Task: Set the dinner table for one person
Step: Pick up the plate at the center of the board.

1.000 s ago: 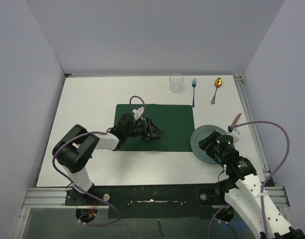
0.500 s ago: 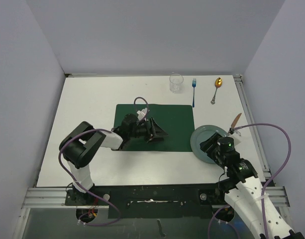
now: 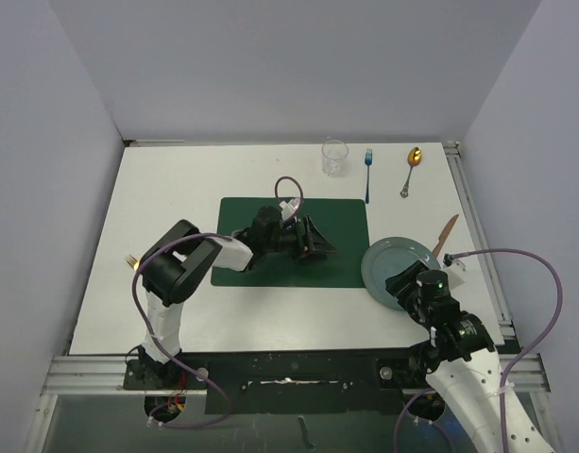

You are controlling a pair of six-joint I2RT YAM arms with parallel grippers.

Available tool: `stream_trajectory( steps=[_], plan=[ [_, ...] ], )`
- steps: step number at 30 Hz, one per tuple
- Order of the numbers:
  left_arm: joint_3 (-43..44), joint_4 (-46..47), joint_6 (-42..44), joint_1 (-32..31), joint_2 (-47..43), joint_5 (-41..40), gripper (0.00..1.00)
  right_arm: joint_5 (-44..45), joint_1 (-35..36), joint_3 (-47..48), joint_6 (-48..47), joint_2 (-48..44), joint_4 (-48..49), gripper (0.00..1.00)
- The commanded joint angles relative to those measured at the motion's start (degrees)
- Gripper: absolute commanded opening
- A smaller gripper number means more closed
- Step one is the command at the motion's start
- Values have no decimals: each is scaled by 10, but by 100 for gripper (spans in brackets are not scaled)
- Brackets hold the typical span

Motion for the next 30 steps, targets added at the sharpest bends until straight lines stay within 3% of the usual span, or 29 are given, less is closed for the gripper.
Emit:
stream_trajectory(
  steps=[1, 13, 30],
  plan=[
    [64, 5, 12, -15, 32, 17, 58, 16, -3, -1, 31, -22, -18, 56],
    [224, -131, 74, -51, 91, 3, 58, 24, -3, -50, 75, -22, -38, 56],
    [311, -227, 120, -88, 152, -24, 58, 68, -4, -31, 102, 17, -44, 56]
  ],
)
